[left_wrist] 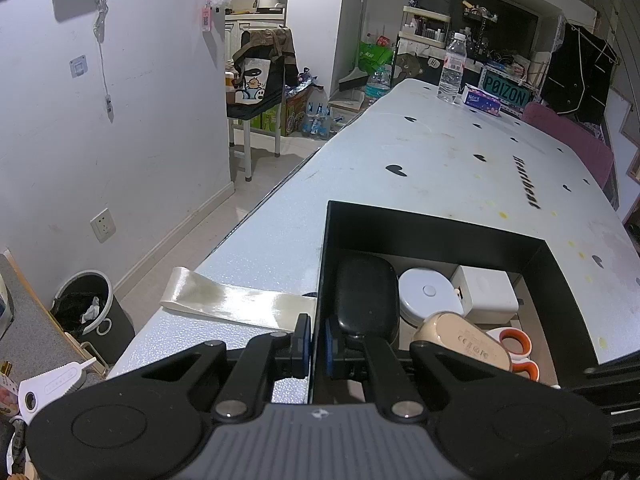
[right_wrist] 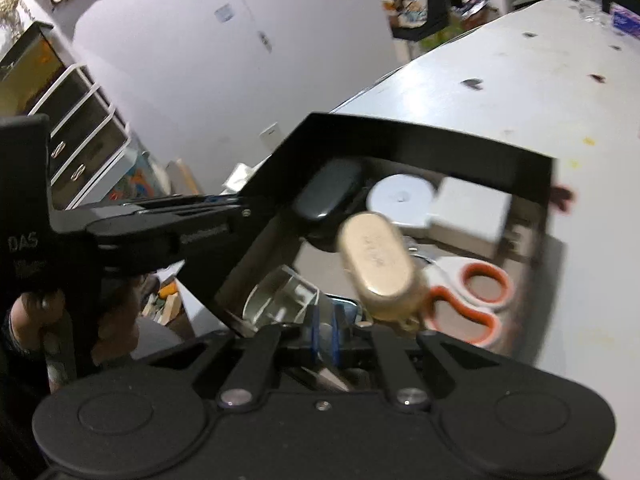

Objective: Organize rigid objects
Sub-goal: 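Lower the white holder into the box and open the right tool, then set the black box down on the table and open the left tool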

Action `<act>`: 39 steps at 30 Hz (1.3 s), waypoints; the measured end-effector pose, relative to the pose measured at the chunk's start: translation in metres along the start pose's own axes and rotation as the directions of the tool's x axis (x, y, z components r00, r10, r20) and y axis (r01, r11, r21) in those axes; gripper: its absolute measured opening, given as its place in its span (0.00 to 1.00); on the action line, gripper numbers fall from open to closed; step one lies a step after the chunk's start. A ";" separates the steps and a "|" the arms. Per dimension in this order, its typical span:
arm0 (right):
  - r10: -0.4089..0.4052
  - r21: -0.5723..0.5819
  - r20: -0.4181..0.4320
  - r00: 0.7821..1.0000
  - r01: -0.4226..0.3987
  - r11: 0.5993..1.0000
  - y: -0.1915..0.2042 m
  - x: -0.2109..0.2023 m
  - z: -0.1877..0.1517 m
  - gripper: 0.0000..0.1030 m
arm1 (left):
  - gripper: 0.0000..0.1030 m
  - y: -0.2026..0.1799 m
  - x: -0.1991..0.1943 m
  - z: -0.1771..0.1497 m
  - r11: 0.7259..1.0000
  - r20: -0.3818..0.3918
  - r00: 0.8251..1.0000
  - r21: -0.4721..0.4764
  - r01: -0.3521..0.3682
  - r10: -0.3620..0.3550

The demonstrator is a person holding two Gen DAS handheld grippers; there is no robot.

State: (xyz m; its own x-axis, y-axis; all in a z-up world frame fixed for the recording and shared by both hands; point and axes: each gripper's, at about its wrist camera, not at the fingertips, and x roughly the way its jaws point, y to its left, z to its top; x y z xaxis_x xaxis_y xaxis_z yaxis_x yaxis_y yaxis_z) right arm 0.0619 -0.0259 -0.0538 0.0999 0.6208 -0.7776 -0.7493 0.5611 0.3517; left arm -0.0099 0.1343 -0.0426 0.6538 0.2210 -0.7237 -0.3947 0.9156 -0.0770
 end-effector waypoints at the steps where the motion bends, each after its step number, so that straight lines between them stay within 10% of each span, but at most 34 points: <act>1: 0.010 -0.005 -0.001 1.000 -0.010 1.000 0.004 0.003 0.002 0.07 | 0.07 0.000 0.000 0.000 1.000 0.000 1.000 -0.001 0.001 -0.001; 16: -0.050 0.026 0.108 0.993 0.047 0.999 0.010 -0.028 -0.005 0.13 | 0.07 -0.001 0.000 0.000 1.000 -0.001 1.000 -0.001 0.002 -0.002; 29: -0.269 0.067 0.262 0.927 0.261 0.963 0.029 -0.073 -0.040 0.75 | 0.07 -0.001 0.000 0.000 1.000 -0.001 1.000 -0.001 0.002 -0.002; 39: -0.352 0.196 0.345 0.870 0.300 0.934 0.031 -0.083 -0.064 0.97 | 0.06 -0.001 0.000 0.000 1.000 0.000 1.000 0.002 0.000 0.000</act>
State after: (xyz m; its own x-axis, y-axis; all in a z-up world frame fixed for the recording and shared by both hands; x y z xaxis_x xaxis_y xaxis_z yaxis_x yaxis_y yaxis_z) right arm -0.0117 -0.0949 -0.0120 0.5765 0.5313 -0.6208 -0.5414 0.8174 0.1968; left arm -0.0092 0.1331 -0.0429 0.6536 0.2211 -0.7238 -0.3933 0.9163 -0.0752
